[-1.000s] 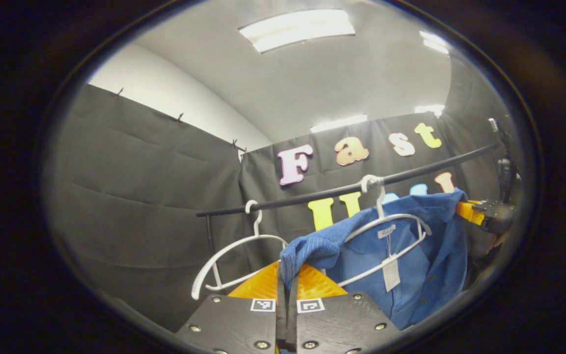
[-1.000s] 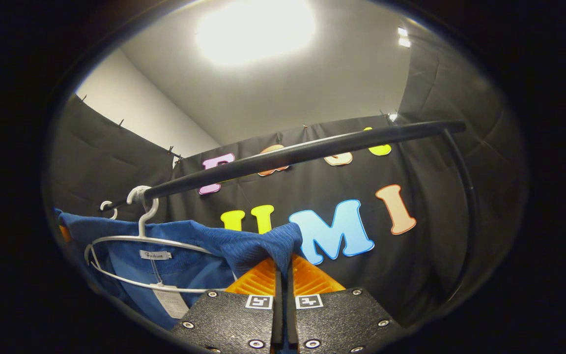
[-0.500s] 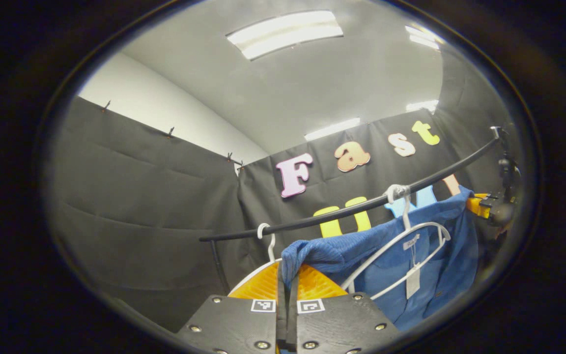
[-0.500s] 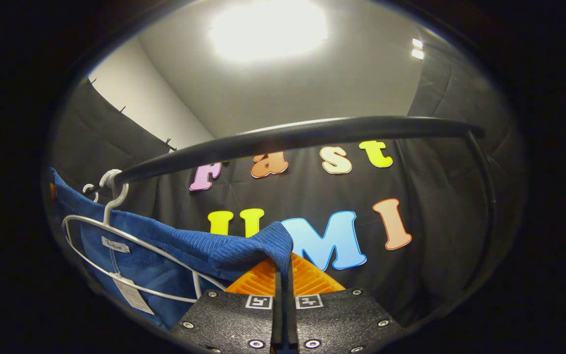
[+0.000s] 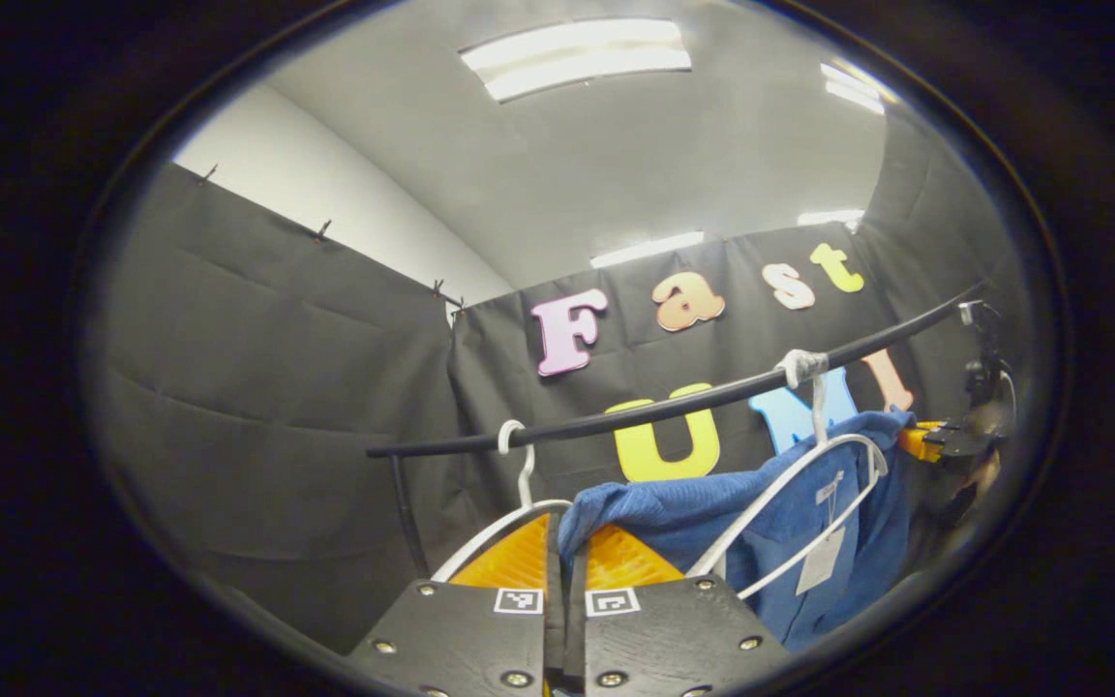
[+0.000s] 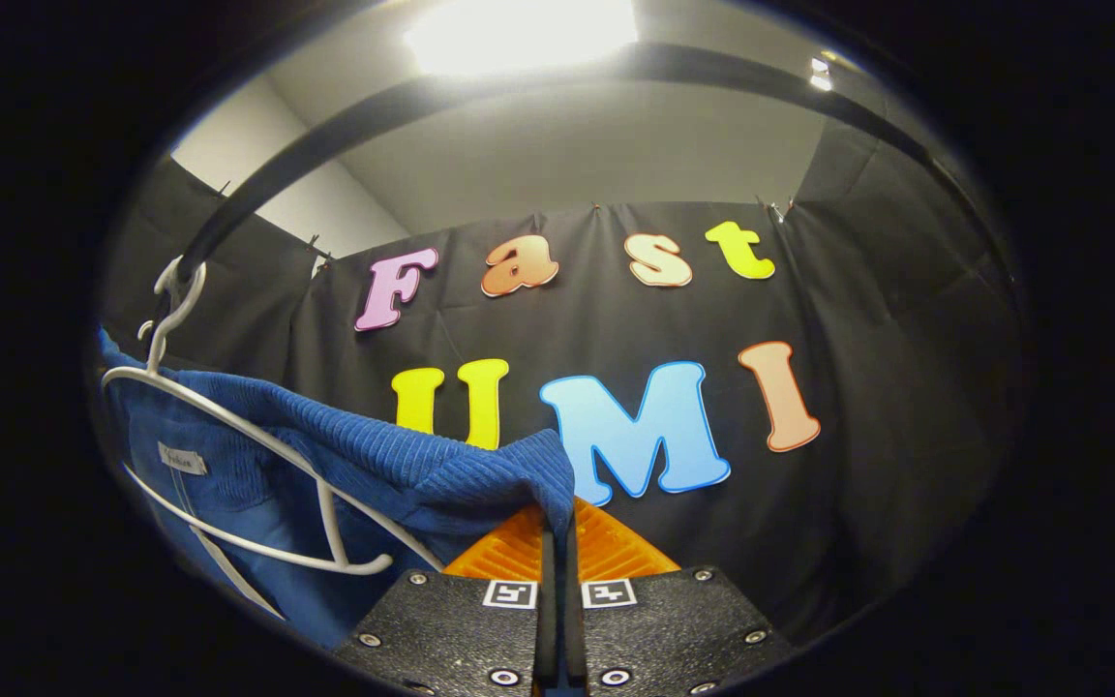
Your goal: Grasp the clothes on the hanger with both hands and then place them into the laundry hamper below.
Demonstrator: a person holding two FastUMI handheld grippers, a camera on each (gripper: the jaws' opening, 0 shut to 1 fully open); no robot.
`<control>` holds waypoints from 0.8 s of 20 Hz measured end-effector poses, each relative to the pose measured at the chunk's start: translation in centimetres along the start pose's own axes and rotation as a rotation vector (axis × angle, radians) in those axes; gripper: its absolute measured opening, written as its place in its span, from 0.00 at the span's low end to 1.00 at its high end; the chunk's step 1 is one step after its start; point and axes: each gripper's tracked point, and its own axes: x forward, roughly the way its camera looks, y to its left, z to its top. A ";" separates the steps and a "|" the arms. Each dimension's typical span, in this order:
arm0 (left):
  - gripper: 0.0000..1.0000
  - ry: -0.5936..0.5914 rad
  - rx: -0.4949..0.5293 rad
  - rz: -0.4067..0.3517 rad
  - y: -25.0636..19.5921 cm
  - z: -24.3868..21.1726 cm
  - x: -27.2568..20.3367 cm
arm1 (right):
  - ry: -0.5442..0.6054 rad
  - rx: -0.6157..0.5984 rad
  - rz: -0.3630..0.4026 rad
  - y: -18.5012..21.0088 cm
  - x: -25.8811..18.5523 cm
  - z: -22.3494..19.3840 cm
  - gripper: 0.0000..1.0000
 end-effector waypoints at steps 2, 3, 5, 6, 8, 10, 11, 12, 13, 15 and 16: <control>0.05 0.023 0.004 -0.006 -0.4 -1.7 1.3 | 0.037 -0.001 0.002 -0.4 1.0 -1.4 0.02; 0.05 0.046 -0.005 -0.010 -0.4 -2.9 1.8 | 0.065 -0.005 0.002 -0.3 1.1 -1.9 0.02; 0.05 0.088 -0.042 -0.008 -0.6 -5.1 2.5 | 0.111 -0.004 0.007 -0.4 1.6 -3.4 0.02; 0.01 0.097 -0.063 -0.008 -0.6 -5.9 2.6 | 0.125 -0.002 0.012 -0.3 1.9 -4.2 0.01; 0.01 0.112 -0.092 -0.005 -0.5 -7.1 2.6 | 0.145 -0.019 0.024 -0.3 1.9 -5.4 0.02; 0.05 0.129 -0.105 0.001 -0.2 -8.2 1.6 | 0.167 -0.041 0.037 0.2 -1.9 -7.2 0.02; 0.05 0.136 -0.105 0.005 0.0 -8.5 1.1 | 0.176 -0.047 0.042 0.3 -2.7 -7.7 0.02; 0.01 0.142 -0.108 0.006 0.0 -8.7 0.4 | 0.183 -0.050 0.046 0.3 -3.2 -8.1 0.02; 0.01 0.144 -0.109 0.006 0.0 -8.7 -0.2 | 0.189 -0.050 0.048 0.3 -3.6 -8.4 0.02; 0.01 0.141 -0.121 0.005 -0.2 -8.6 -1.2 | 0.200 -0.048 0.053 0.5 -4.8 -8.7 0.02; 0.01 0.142 -0.126 0.006 -0.2 -8.7 -1.5 | 0.203 -0.046 0.057 0.6 -5.5 -8.8 0.02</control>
